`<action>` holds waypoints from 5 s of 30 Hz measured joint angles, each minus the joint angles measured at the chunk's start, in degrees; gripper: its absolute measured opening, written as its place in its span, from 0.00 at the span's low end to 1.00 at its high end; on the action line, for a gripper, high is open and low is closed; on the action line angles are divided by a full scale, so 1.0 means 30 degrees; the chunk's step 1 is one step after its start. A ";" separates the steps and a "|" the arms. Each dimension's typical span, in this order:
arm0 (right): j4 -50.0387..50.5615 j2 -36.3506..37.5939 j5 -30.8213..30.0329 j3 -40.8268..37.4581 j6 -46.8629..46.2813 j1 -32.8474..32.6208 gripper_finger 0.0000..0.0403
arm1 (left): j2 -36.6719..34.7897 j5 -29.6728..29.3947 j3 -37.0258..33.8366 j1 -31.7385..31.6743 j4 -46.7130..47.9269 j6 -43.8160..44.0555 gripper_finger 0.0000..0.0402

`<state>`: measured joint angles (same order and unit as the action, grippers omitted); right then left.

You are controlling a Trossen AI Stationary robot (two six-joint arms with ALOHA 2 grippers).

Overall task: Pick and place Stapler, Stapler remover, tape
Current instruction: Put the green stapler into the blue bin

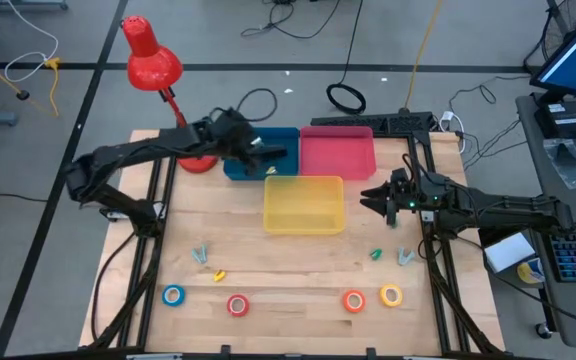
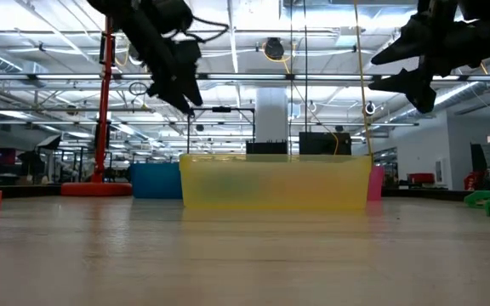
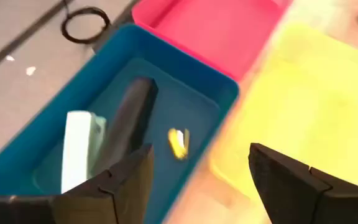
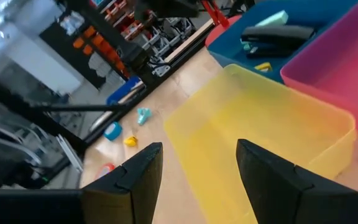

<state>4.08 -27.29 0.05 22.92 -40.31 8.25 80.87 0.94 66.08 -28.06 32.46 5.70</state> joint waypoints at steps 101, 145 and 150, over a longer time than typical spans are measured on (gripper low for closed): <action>1.7726 -1.3049 0.0007 0.4083 -1.7378 0.0022 0.64 | -2.6232 0.2364 -1.7165 0.4898 -0.5338 0.3675 0.43; 0.9522 -1.0738 -0.2169 0.3327 -1.7777 0.0015 0.17 | -2.6211 0.2133 -1.7136 0.4898 -1.2427 0.6250 0.40; 0.3080 -0.9541 -0.3875 0.3504 -1.5818 0.0000 0.17 | -2.6211 0.1880 -1.7136 0.4895 -1.3020 0.6297 0.40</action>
<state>13.32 -55.91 -11.57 33.43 -87.76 8.25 2.24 6.58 14.68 -13.38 -6.60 24.59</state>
